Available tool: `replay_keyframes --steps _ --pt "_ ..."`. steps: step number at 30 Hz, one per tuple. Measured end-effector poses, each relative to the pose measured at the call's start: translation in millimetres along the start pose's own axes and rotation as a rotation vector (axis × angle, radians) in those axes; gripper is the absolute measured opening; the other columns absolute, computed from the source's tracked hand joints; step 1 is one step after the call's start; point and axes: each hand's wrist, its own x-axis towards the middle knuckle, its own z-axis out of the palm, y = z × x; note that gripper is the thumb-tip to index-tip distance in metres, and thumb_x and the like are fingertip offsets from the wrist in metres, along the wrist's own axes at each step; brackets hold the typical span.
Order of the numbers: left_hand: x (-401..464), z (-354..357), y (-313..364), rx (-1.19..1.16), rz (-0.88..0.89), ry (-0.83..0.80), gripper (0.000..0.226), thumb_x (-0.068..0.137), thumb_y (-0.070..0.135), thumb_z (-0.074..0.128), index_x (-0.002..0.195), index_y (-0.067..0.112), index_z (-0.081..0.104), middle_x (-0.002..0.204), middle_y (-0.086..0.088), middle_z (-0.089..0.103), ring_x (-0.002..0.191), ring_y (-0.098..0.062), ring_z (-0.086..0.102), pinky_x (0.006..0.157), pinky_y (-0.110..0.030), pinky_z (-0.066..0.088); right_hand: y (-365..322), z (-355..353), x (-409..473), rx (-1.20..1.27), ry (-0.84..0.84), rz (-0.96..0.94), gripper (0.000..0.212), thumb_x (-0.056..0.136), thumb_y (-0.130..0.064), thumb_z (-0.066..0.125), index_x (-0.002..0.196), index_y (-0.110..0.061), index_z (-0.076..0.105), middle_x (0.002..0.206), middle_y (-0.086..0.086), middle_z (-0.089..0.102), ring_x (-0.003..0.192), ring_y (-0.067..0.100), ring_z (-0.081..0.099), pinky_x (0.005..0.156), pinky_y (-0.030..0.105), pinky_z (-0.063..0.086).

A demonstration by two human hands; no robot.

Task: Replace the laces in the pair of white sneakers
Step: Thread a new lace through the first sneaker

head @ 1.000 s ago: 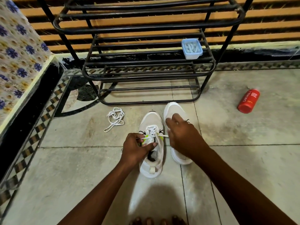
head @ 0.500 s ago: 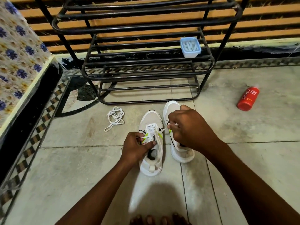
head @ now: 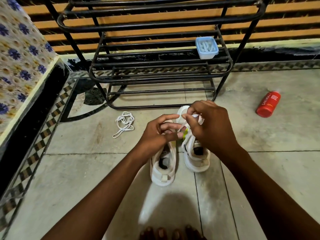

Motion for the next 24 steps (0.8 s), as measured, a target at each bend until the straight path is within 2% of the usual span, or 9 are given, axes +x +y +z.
replay_keyframes --steps 3,6,9,12,14,17,19,21,24 --pt "10 2 13 -0.042 0.019 0.055 0.036 0.085 0.0 0.08 0.12 0.008 0.074 0.087 -0.007 0.072 0.077 -0.014 0.064 0.072 -0.02 0.05 3 -4 -1 0.122 0.046 0.147 0.014 0.091 -0.019 0.071 0.08 -0.018 0.062 0.07 -0.006 0.061 0.067 0.014 0.061 0.065 0.041 0.05" --pt "16 -4 11 -0.075 0.001 0.143 0.009 0.092 0.006 0.073 0.097 0.01 0.079 0.085 0.002 0.074 0.07 -0.004 0.061 0.062 -0.017 0.046 8 -9 -5 0.398 -0.008 0.307 0.014 0.096 -0.019 0.067 0.084 -0.014 0.064 0.065 -0.003 0.063 0.059 0.021 0.069 0.06 0.045 0.056" --pt "19 -9 3 -0.194 -0.081 0.237 0.012 0.097 0.013 0.069 0.089 0.019 0.076 0.08 0.005 0.068 0.064 -0.006 0.052 0.06 -0.026 0.042 21 -9 -11 0.565 -0.065 0.417 0.016 0.098 -0.015 0.065 0.083 -0.01 0.064 0.07 0.003 0.054 0.05 0.024 0.064 0.048 0.037 0.049" --pt "23 -10 0 -0.376 -0.108 0.344 0.014 0.1 0.009 0.064 0.09 0.015 0.072 0.076 0.005 0.067 0.064 -0.01 0.051 0.056 -0.026 0.043 41 -6 -19 0.459 -0.125 0.417 0.014 0.098 -0.012 0.063 0.085 -0.013 0.069 0.071 -0.011 0.063 0.054 0.006 0.059 0.055 0.021 0.046" --pt "24 -12 -1 -0.423 -0.1 0.364 0.014 0.1 0.006 0.064 0.091 0.012 0.072 0.081 0.001 0.069 0.067 -0.014 0.057 0.059 -0.025 0.05 52 -6 -22 0.367 -0.184 0.415 0.018 0.098 -0.01 0.063 0.084 -0.016 0.071 0.066 -0.015 0.065 0.056 0.002 0.059 0.058 0.01 0.039" --pt "25 -10 -1 -0.4 -0.074 0.362 0.014 0.098 0.003 0.066 0.089 0.009 0.074 0.082 -0.005 0.069 0.073 -0.017 0.061 0.068 -0.025 0.055 64 -8 -27 0.205 -0.299 0.386 0.018 0.096 -0.007 0.064 0.085 -0.017 0.074 0.067 -0.012 0.068 0.063 -0.002 0.062 0.062 0.008 0.04" --pt "27 -8 2 -0.388 -0.059 0.368 0.012 0.098 0.002 0.066 0.09 0.007 0.074 0.08 -0.006 0.068 0.074 -0.018 0.062 0.072 -0.026 0.056 70 -11 -29 0.099 -0.376 0.357 0.012 0.094 -0.009 0.067 0.088 -0.016 0.075 0.071 -0.01 0.069 0.066 0.0 0.062 0.065 0.014 0.042" --pt "30 -7 5 -0.393 -0.051 0.385 0.01 0.098 0.002 0.066 0.091 0.005 0.073 0.079 -0.007 0.066 0.072 -0.017 0.06 0.074 -0.025 0.056 74 -12 -31 0.008 -0.447 0.345 0.012 0.093 -0.013 0.069 0.081 -0.015 0.073 0.067 -0.004 0.067 0.067 0.012 0.061 0.066 0.029 0.043" --pt "34 -11 4 -0.401 -0.069 0.421 0.008 0.097 0.002 0.068 0.092 0.004 0.073 0.08 -0.007 0.066 0.069 -0.016 0.057 0.076 -0.027 0.056 77 -13 -35 -0.079 -0.504 0.353 0.017 0.093 -0.018 0.07 0.079 -0.008 0.071 0.07 0.007 0.064 0.072 0.025 0.059 0.07 0.037 0.045"
